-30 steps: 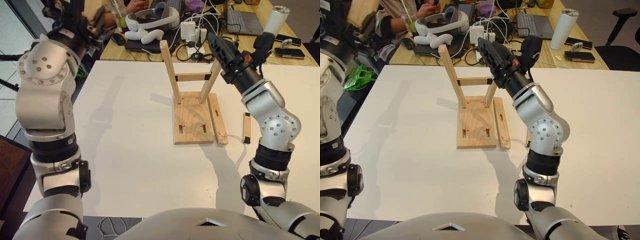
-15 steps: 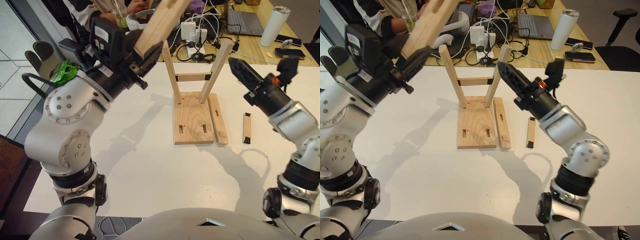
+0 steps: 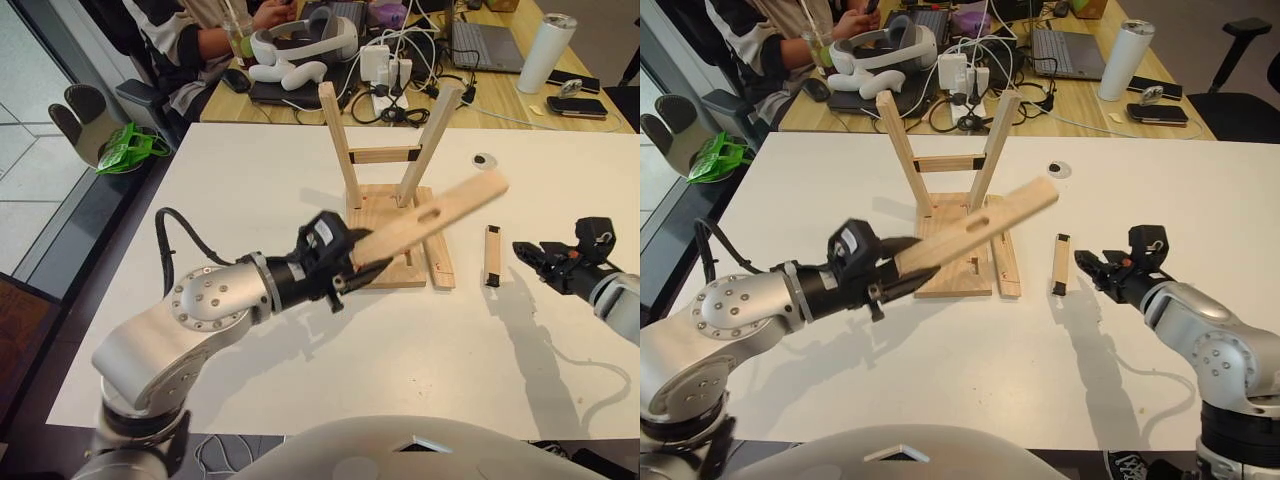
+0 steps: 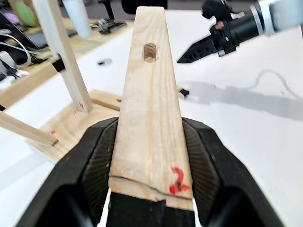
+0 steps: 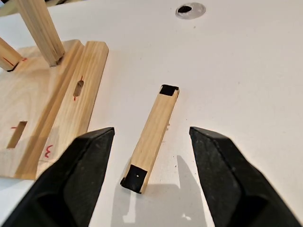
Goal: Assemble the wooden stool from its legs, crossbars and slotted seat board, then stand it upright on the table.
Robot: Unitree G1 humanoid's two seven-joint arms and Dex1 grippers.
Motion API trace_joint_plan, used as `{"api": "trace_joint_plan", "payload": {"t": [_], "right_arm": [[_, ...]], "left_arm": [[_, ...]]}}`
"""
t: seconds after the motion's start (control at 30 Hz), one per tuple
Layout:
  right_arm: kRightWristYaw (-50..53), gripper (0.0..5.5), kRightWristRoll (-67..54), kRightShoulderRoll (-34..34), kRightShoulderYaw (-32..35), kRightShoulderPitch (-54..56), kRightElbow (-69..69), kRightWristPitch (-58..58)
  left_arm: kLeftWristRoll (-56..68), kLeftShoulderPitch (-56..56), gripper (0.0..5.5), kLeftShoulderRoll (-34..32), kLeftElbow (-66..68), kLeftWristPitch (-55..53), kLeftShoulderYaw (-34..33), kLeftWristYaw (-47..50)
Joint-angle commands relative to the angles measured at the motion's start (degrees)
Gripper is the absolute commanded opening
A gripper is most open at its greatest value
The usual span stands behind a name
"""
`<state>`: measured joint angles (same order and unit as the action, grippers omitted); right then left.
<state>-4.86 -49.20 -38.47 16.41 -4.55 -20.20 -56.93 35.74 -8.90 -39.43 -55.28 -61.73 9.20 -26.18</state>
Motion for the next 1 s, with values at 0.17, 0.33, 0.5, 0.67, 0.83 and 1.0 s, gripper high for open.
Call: {"api": "trace_joint_plan", "payload": {"t": [0.17, 0.33, 0.5, 0.67, 0.83, 1.0], "right_arm": [[0.4, 2.99, 9.2, 11.1, -3.7, 18.5, 23.8, 5.5], [-1.2, 2.99, 16.1, 13.5, -6.4, 27.3, 38.8, 6.9], [-5.3, 2.99, 21.9, 11.5, -9.7, 29.1, 45.2, 4.8], [-7.2, 2.99, 24.8, 12.0, -9.9, 30.1, 40.1, 9.0], [-5.4, 2.99, 24.1, 14.4, -6.9, 29.7, 32.4, 6.4], [-3.0, 2.99, 25.4, 15.2, -4.3, 28.7, 32.1, 3.9]], "left_arm": [[-15.1, -1.7, 2.04, -5.0, 11.2, 15.7, 8.7, -4.4], [-19.9, -3.2, 2.04, -4.3, 15.0, 20.0, 11.5, -6.3], [-21.4, -4.3, 2.04, -2.2, 16.6, 20.2, 12.4, -7.0], [-18.9, -3.4, 2.04, 4.8, 20.4, 17.6, 10.3, -4.4], [-19.2, -0.4, 2.04, 6.6, 25.1, 16.6, 7.5, -2.8], [-22.3, 1.0, 2.04, 4.7, 26.5, 18.6, 9.0, -3.8]]}}
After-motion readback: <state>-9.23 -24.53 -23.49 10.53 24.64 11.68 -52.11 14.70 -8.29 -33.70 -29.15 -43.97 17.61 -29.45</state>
